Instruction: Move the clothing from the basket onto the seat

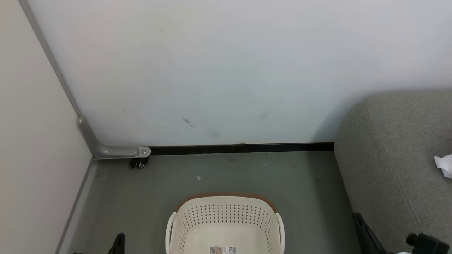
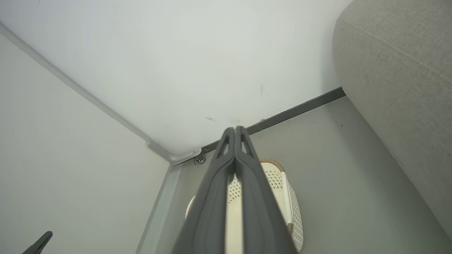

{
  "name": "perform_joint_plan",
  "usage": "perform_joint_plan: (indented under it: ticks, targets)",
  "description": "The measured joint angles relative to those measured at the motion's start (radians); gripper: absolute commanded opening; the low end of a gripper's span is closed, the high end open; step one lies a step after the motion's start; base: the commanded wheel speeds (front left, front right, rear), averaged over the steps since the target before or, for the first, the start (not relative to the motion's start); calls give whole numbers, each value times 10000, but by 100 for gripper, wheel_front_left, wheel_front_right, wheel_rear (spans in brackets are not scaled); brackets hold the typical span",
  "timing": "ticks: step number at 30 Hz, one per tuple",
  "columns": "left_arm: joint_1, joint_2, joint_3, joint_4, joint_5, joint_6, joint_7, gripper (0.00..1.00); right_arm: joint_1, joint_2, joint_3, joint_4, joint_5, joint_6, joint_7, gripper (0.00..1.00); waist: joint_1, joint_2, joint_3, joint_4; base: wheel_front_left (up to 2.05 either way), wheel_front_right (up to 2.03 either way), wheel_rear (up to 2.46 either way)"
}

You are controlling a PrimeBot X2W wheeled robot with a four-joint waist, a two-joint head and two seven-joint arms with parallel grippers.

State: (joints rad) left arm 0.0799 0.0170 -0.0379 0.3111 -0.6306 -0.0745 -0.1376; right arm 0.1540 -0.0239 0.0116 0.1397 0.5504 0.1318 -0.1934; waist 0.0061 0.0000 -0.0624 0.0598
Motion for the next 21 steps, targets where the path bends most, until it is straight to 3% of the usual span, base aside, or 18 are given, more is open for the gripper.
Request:
perform_joint_plan:
  ticks: [8,15,21]
  targets:
    - [-123,12,171,-48,-1001,-33,299,0,-210,-81,-58,44,1210,0,293,0,74,0,27,-85,0,0,0]
    - [-167,21,272,-82,-1810,-86,506,0,-266,-134,-138,132,2125,-2,479,0,107,0,28,-135,0,0,0]
    - [-323,36,359,-136,-2614,-121,717,0,-517,-178,-224,274,3043,-8,669,0,113,0,47,-182,0,0,0]
